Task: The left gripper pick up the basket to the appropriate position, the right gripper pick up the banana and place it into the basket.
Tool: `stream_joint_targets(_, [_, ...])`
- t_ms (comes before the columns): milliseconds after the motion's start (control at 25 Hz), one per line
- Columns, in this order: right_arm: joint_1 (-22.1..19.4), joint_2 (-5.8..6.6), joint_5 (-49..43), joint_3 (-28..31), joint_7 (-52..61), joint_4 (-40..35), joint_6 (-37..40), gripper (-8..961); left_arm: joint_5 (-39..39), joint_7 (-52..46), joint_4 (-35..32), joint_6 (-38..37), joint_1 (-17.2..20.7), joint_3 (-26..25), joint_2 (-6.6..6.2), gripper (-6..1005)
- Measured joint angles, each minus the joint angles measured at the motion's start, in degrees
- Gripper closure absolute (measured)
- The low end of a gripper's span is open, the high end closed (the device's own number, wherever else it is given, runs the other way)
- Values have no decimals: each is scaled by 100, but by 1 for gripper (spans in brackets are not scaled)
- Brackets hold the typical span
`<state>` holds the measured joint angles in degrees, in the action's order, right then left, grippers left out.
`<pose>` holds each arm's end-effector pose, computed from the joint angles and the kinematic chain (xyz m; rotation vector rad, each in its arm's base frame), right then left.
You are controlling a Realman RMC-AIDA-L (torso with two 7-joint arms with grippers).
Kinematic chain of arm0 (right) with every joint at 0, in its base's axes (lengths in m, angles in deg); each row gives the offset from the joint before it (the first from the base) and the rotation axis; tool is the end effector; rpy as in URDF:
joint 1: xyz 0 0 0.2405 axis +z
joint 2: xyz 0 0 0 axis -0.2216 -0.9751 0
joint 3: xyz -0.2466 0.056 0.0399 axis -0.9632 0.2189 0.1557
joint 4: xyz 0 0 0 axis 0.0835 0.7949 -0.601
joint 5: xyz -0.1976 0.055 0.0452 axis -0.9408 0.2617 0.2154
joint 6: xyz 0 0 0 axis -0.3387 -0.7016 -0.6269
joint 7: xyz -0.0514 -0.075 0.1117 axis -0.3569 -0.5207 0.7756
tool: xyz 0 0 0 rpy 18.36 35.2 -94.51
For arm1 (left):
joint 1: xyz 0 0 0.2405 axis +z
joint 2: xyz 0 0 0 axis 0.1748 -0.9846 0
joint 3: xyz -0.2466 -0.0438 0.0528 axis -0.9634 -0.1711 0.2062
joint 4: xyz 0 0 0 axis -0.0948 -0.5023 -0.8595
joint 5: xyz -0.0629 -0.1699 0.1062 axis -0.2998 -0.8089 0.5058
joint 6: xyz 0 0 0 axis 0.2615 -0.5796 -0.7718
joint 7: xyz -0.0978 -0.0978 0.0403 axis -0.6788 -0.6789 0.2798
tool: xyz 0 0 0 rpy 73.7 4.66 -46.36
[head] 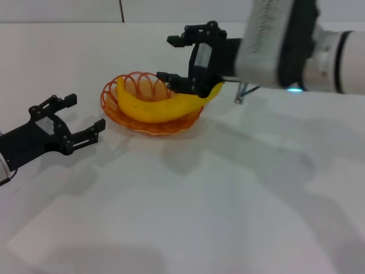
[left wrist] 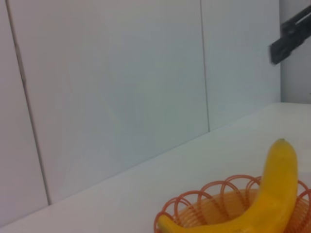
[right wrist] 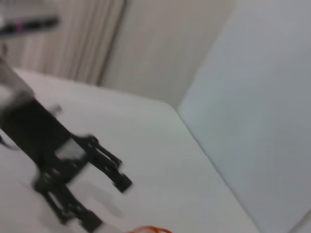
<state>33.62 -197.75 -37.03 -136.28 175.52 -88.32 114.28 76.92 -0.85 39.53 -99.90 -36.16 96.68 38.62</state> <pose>0.1172 0.3507 -0.0331 -2.5687 -0.1324 0.2380 -0.3257 0.3220 -0.0114 -2.3413 -0.3765 -0.5901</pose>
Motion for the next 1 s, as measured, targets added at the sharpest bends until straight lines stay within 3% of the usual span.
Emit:
stream_joint_targets(280, [-6, -2, 1349, 1295, -977, 860, 1431, 337, 0, 0, 0, -5, -5, 0, 0, 108])
stream_joint_targets(440, [26, -1, 1613, 1896, -1346, 1648, 1617, 338, -1, 0, 0, -19, -7, 0, 0, 108])
stream_joint_targets(640, [143, 0, 1654, 2176, -1704, 2451, 1630, 337, -9, 0, 0, -26, -8, 0, 0, 108])
stream_joint_targets(1000, [144, 9, 1665, 2885, -2358, 3213, 2126, 338, -19, 4, 0, -27, -4, 0, 0, 108])
